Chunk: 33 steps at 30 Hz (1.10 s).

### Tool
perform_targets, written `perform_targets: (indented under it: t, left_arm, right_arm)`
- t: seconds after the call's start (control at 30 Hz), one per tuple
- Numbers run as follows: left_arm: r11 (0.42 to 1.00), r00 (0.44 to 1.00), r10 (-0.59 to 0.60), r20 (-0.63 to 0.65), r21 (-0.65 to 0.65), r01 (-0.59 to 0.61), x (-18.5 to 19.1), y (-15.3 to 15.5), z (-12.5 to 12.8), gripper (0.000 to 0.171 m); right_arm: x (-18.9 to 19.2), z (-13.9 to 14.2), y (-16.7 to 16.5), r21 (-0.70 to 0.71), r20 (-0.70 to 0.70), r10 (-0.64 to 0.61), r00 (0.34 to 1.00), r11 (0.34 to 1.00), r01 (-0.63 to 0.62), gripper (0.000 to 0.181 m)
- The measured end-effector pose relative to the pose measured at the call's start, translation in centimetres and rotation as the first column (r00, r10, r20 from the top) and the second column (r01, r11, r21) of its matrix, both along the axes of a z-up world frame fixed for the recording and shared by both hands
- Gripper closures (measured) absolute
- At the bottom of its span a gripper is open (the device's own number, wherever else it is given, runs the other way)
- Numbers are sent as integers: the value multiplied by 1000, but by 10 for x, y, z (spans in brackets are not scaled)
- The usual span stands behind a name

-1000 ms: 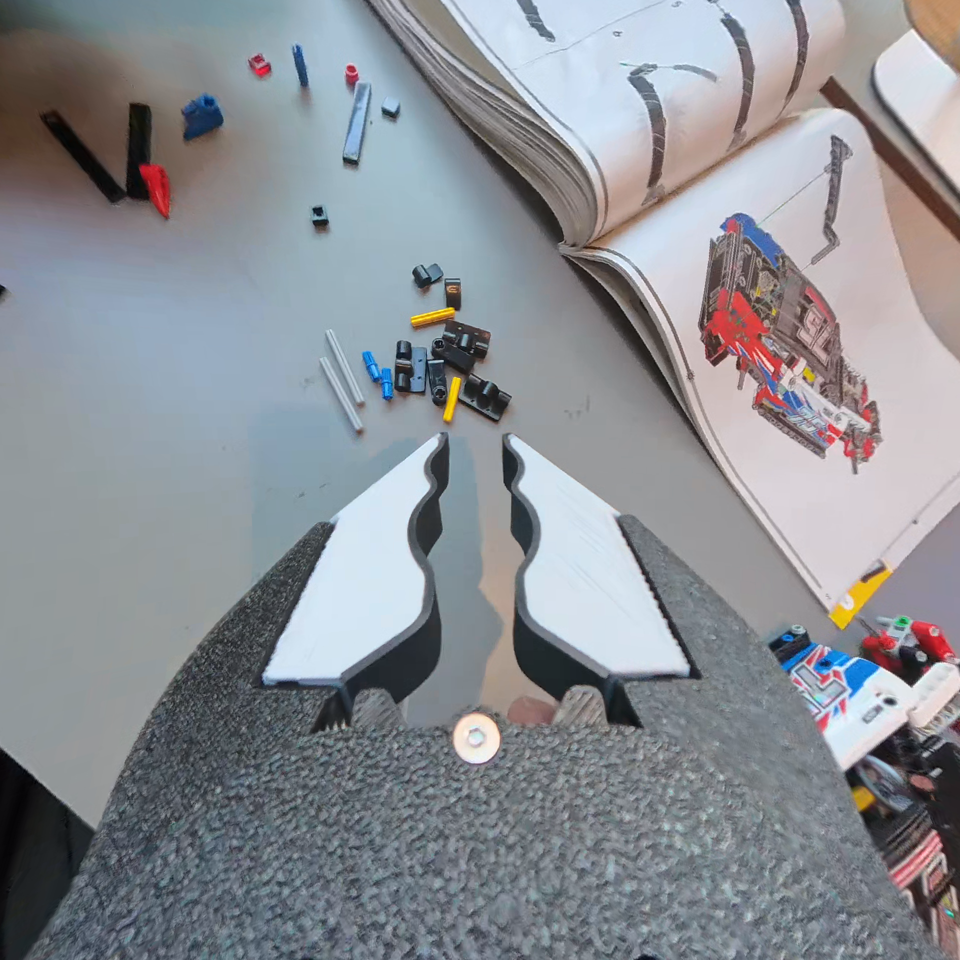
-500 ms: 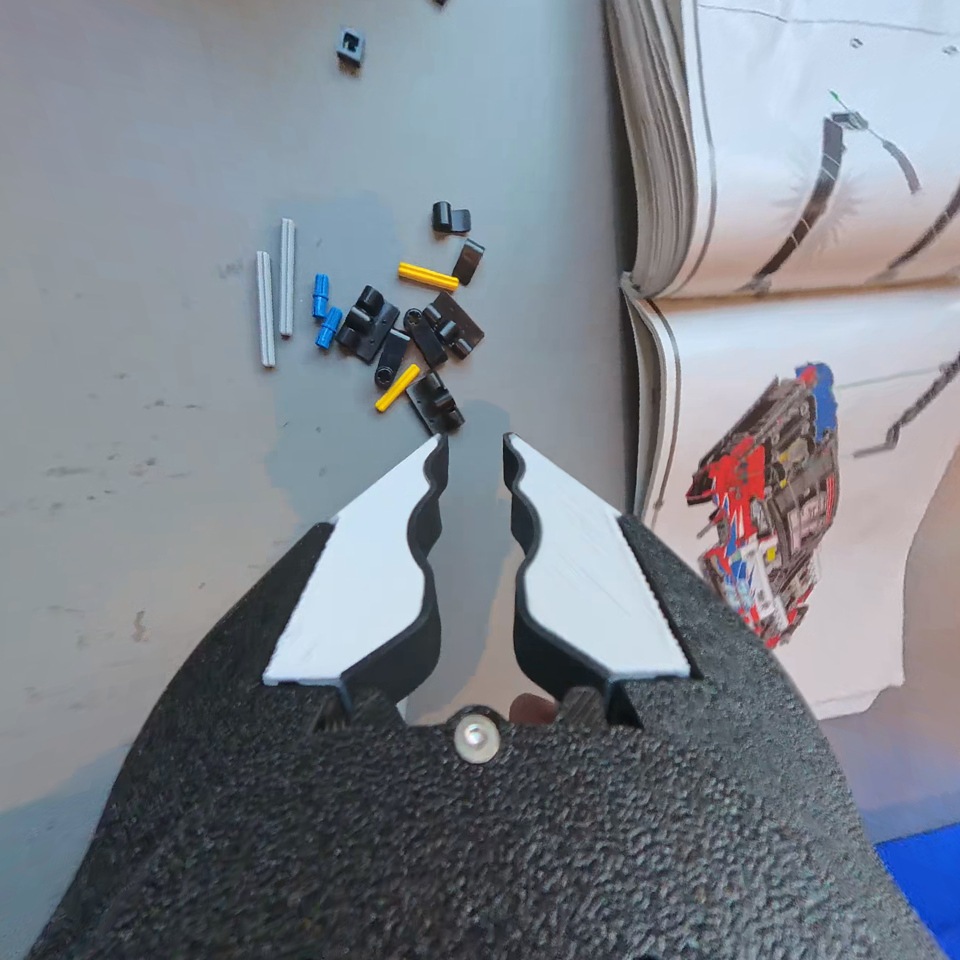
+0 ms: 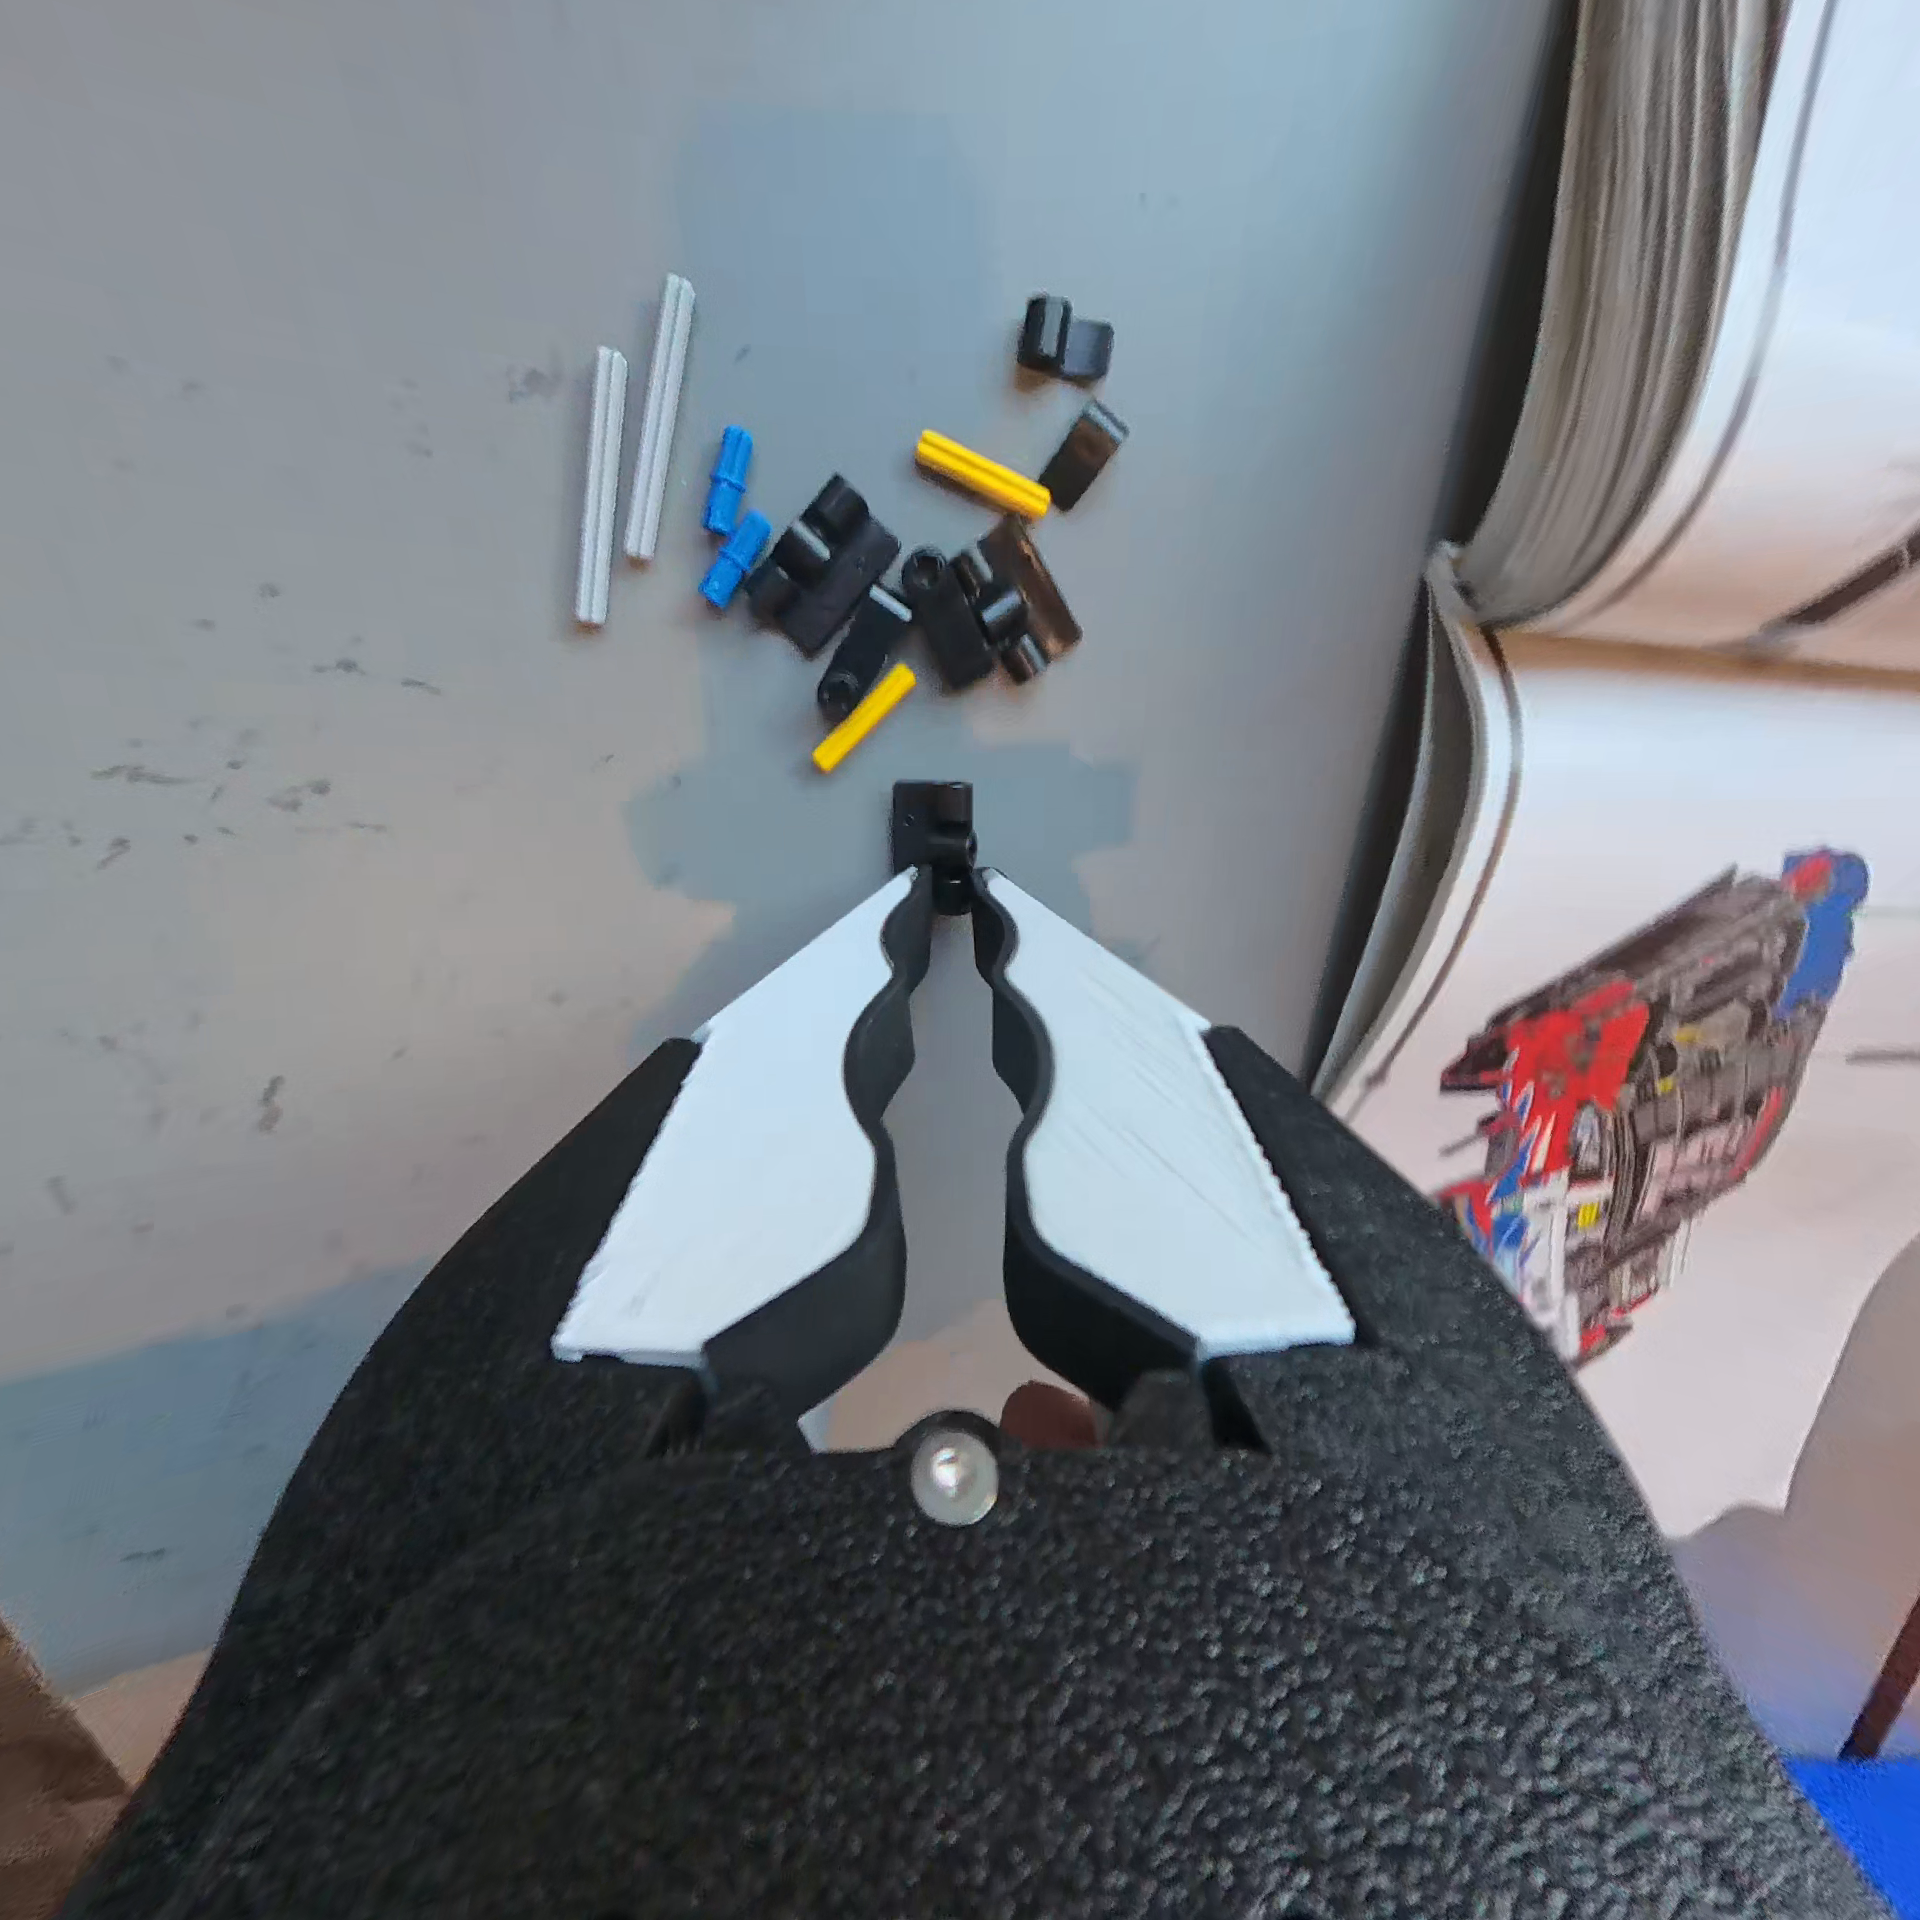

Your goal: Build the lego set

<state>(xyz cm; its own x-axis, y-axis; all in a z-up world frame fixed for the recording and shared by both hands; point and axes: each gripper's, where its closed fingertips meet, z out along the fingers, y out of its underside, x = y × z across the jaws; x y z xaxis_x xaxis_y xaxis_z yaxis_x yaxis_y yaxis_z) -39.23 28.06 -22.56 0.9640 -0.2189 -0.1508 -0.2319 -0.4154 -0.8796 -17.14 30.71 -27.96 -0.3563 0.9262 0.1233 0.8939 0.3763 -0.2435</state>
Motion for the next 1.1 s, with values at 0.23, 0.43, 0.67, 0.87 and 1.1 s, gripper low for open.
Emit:
perform_targets:
  t: [0.23,0.43,0.67,0.87,1.1]
  left_arm:
    - [996,996,-87,9,35,86,20,-6,10,137]
    - [976,968,-204,-144,48,212,51,-14,4,141]
    - [837,822,-537,-190,2,548,115,-53,-6,141]
    - [732,717,-678,-161,-64,678,150,-81,-18,140]
    - [748,739,-664,-116,-114,654,150,-78,-29,140]
  right_arm:
    - [15,24,-53,-54,-141,-153,978,988,146,175]
    - [-1,6,-100,-10,-217,-168,962,985,170,175]
    - [-20,2,-118,-37,-302,-169,938,986,166,175]
    - [-41,9,-108,34,-452,-170,875,978,208,175]
    - [-52,26,-99,181,-628,-92,773,949,259,175]
